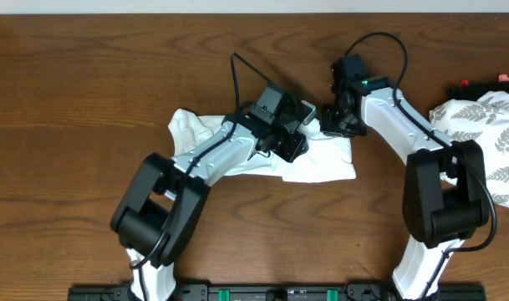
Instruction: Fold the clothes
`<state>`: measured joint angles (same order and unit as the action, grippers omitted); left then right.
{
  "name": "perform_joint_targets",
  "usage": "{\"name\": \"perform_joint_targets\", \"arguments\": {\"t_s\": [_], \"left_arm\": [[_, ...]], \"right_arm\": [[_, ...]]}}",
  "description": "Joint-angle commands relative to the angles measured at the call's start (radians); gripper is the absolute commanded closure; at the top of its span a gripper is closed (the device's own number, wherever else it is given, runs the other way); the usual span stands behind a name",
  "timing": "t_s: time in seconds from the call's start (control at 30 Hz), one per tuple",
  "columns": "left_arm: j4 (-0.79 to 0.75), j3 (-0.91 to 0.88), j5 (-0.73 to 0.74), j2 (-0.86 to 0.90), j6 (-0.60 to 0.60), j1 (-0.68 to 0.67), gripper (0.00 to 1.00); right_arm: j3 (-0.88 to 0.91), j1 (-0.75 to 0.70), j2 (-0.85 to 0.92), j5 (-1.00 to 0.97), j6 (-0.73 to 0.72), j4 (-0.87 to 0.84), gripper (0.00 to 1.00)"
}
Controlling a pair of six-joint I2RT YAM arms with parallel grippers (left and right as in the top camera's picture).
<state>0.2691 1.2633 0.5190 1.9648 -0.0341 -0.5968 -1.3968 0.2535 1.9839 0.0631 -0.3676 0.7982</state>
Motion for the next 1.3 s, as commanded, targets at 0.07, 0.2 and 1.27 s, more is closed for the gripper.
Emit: {"name": "perform_joint_targets", "arguments": {"t_s": [0.07, 0.2, 1.27], "left_arm": [[-0.007, -0.005, -0.046, 0.064, -0.010, 0.002, 0.74], [0.023, -0.005, -0.050, 0.090, -0.010, 0.003, 0.74], [0.172, -0.005, -0.105, 0.091, -0.006, 0.003, 0.73]], "right_arm": [[-0.004, -0.011, 0.003, -0.022, -0.031, -0.003, 0.78], [-0.004, -0.014, 0.003, -0.043, -0.065, -0.024, 0.78], [-0.029, -0.134, -0.118, 0.053, -0.012, -0.049, 0.67]]}}
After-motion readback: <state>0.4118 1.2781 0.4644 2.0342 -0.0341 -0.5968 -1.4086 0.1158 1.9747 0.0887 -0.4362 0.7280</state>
